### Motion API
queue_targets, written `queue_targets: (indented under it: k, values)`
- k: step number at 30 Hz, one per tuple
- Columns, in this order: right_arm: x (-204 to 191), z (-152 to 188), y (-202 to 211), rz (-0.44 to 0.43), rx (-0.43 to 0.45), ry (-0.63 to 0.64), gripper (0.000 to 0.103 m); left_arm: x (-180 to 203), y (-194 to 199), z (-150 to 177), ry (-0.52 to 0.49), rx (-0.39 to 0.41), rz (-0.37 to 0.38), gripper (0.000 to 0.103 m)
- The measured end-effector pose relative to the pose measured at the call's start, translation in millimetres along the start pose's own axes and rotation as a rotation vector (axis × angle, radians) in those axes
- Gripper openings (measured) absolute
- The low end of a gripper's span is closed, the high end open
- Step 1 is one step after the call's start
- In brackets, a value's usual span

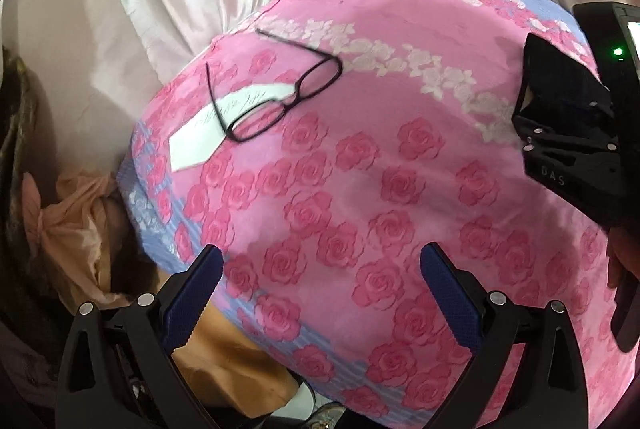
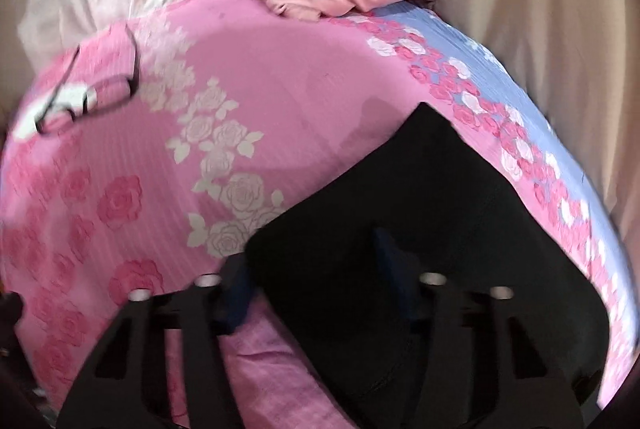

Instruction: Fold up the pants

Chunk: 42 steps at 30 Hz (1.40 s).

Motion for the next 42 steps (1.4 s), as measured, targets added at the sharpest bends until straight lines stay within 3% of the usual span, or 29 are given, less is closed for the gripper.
queue_targets:
  k: [1,7,12,16,20,23,25,26,28,32,33,34,35,38,42]
  values:
    - [8.3,0.0,3.6,-0.016,-0.010,-0.037,0.020,4.8,1.9,-4.9,-0.013,0.009,0.002,0.098]
    - [117.7,11.5,24.7,-0.250,-0.064,-0.500,0.018,51.2,13.1,-31.2,-0.109,0.057,0.035,0.098]
    - [234.2,60.4,66.7,-0.327,-0.017,-0.799,0.017,134.7,32.1,-52.8,-0.246,0.105,0.109,0.098]
    - [353.6,155.8,110.3,-0.301,0.039,-1.082,0.018,219.9,50.7,-60.5,-0.374,0.132,0.187,0.098]
    - [425.0,269.7,140.4,-0.151,0.024,-1.242,0.018,307.0,60.7,-54.4,-0.484,0.126,0.266,0.098]
    - [454.6,373.9,139.4,-0.045,-0.056,-1.368,0.017,377.4,60.6,-35.7,-0.578,0.099,0.322,0.098]
    - [453.8,427.4,117.5,-0.058,-0.160,-1.429,0.019,423.5,53.2,-16.2,-0.640,0.063,0.340,0.098]
    - [448.9,451.3,105.7,-0.114,-0.168,-1.469,0.020,438.3,49.7,-7.8,-0.659,0.046,0.347,0.098]
    - [445.8,472.5,100.9,-0.236,-0.086,-1.577,0.023,473.7,41.5,12.2,-0.697,0.006,0.339,0.098]
    - [446.6,465.5,102.5,-0.291,-0.074,-1.542,0.034,509.0,40.5,35.1,-0.750,-0.007,0.332,0.098]
    - [446.8,463.9,105.6,-0.317,-0.068,-1.541,0.047,514.9,39.0,38.8,-0.761,-0.010,0.322,0.098]
    - [448.9,463.7,110.5,-0.322,-0.066,-1.538,0.068,518.6,36.1,42.2,-0.772,-0.014,0.307,0.098]
    - [455.0,469.2,118.0,-0.307,-0.066,-1.540,0.082,518.0,33.6,41.7,-0.773,-0.018,0.295,0.098]
    - [471.2,483.0,142.6,-0.242,-0.014,-1.528,0.082,516.6,28.0,43.2,-0.750,-0.030,0.275,0.098]
    - [487.6,472.1,183.0,-0.044,0.037,-1.418,0.082,507.3,23.3,38.3,-0.716,-0.038,0.269,0.098]
Point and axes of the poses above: each gripper's, at about its wrist camera, not at the fingertips, and y roughly against the way its jaws point, x to its right, z to its underside, the point moved 3 cm from there along -y, roughly the way its jaws point, and after that the axes turned 15 degrees about z, right-handed, at the moved point
